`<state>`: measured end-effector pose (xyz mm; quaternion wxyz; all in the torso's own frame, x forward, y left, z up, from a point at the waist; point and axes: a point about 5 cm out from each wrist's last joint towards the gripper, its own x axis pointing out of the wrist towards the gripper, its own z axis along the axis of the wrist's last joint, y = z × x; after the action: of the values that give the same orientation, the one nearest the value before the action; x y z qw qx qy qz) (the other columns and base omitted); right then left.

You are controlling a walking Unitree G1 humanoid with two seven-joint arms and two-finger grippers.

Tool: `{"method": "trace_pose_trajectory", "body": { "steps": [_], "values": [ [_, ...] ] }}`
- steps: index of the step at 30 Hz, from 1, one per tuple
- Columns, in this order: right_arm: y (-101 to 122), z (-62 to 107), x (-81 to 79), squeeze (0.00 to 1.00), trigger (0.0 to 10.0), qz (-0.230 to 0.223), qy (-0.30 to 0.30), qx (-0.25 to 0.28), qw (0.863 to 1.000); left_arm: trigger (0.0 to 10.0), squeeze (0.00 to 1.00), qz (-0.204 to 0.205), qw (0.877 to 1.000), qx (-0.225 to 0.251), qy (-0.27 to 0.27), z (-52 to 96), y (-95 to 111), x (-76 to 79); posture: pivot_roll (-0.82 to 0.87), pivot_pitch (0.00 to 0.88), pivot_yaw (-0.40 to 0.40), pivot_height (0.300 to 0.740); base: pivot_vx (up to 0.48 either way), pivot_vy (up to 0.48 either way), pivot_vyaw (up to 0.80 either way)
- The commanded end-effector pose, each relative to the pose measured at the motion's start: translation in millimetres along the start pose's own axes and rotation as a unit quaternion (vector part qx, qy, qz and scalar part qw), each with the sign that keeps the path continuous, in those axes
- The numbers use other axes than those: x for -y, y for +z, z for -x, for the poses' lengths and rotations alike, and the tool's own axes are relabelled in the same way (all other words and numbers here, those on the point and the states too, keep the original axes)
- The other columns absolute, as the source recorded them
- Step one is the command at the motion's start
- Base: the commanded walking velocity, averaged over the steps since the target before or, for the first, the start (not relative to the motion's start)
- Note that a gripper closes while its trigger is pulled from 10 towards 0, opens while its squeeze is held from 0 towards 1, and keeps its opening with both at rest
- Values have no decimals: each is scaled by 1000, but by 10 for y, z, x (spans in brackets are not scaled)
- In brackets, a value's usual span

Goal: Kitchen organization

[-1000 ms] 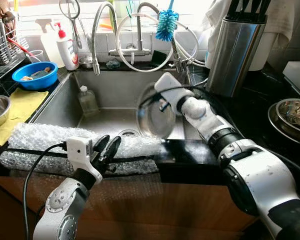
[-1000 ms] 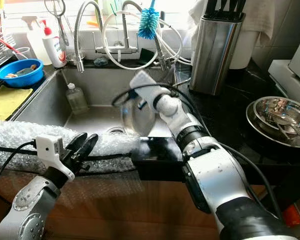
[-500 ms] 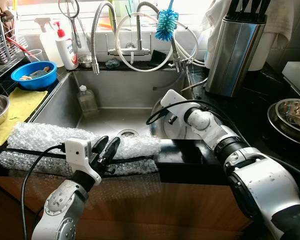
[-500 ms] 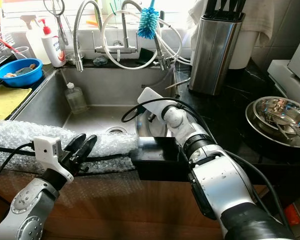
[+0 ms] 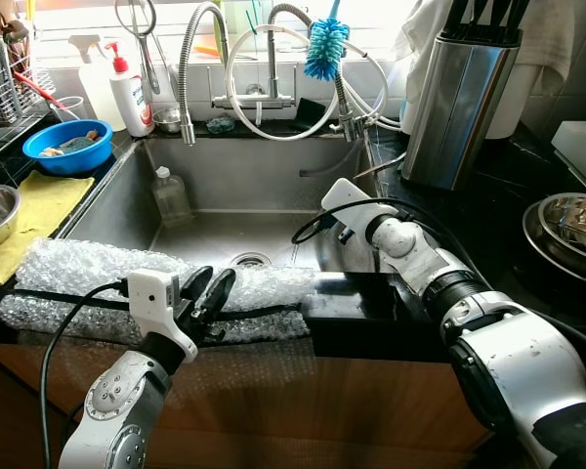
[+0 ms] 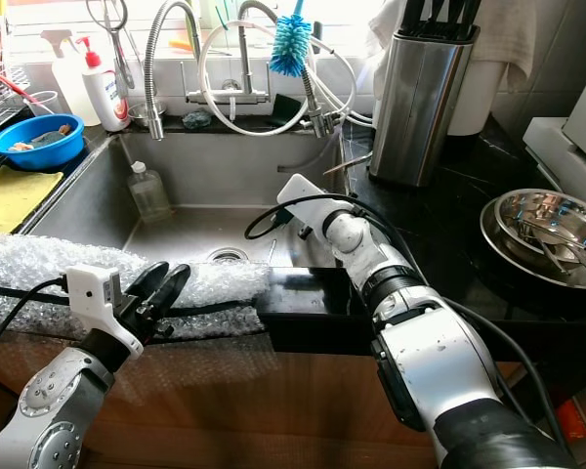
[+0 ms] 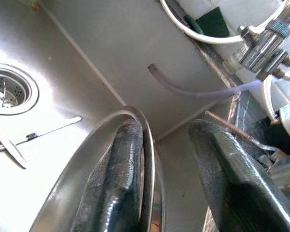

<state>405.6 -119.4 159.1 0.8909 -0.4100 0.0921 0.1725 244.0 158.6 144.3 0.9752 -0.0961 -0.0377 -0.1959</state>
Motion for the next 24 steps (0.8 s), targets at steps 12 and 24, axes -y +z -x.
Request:
{"method": "trace_pose_trajectory", "body": {
  "steps": [12, 24],
  "values": [
    [85, 5, 143, 122, 10000, -21, -32, 19, 999, 10000, 0, 4, 999, -34, 10, 32, -97, -48, 126, 0, 32, 740, 0, 0, 0],
    [536, 116, 696, 0, 10000, -134, -174, 146, 965, 10000, 0, 2, 999, -33, 6, -16, -82, -61, 64, 0, 82, 740, 0, 0, 0]
  ]
}}
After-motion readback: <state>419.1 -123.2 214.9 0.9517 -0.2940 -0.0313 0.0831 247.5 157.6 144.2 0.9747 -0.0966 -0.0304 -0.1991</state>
